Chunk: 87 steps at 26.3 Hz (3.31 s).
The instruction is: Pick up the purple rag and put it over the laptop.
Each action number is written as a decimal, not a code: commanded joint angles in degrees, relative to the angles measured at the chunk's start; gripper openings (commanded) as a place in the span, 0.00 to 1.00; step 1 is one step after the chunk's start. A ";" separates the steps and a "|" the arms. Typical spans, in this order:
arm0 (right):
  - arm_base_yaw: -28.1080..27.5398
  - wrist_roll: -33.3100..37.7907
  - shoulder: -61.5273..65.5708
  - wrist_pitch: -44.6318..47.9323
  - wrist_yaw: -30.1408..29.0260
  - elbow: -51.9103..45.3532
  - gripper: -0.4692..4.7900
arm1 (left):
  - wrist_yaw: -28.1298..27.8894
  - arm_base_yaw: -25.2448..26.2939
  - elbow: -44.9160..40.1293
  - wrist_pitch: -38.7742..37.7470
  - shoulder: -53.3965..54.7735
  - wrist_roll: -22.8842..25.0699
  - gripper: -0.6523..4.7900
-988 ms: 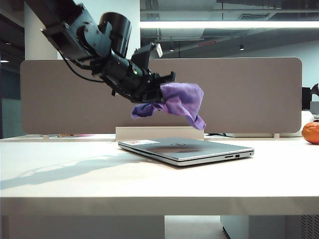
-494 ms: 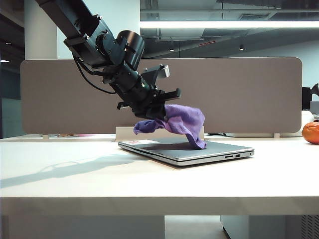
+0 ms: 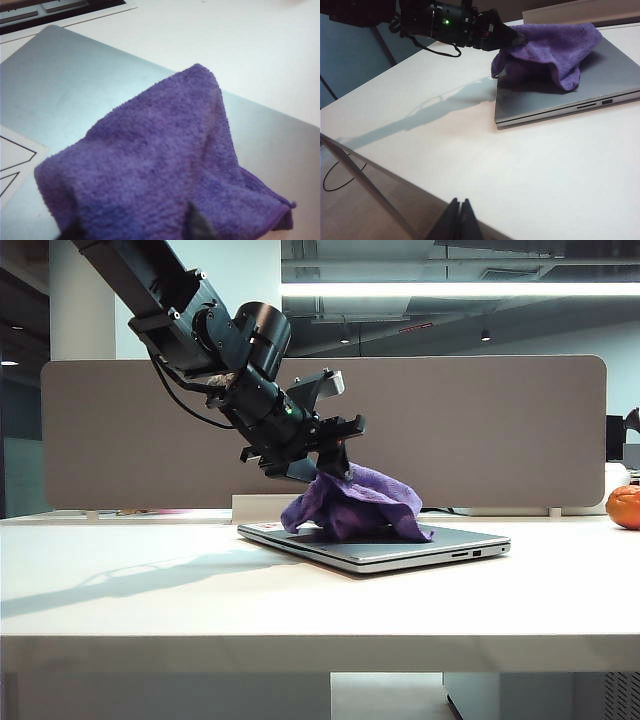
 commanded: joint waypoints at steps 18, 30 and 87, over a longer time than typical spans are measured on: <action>-0.02 0.00 -0.09 0.59 0.09 -0.22 0.13 | 0.42 -0.07 0.70 -0.11 -2.71 -0.07 1.00; 0.00 0.00 -0.09 0.59 0.09 -0.22 0.13 | 0.35 -0.04 0.72 0.31 -6.21 -3.91 1.00; -0.09 -6.86 -0.07 -2.91 36.13 -0.22 0.13 | -13.35 0.09 -29.97 -23.15 -64.87 8.44 0.11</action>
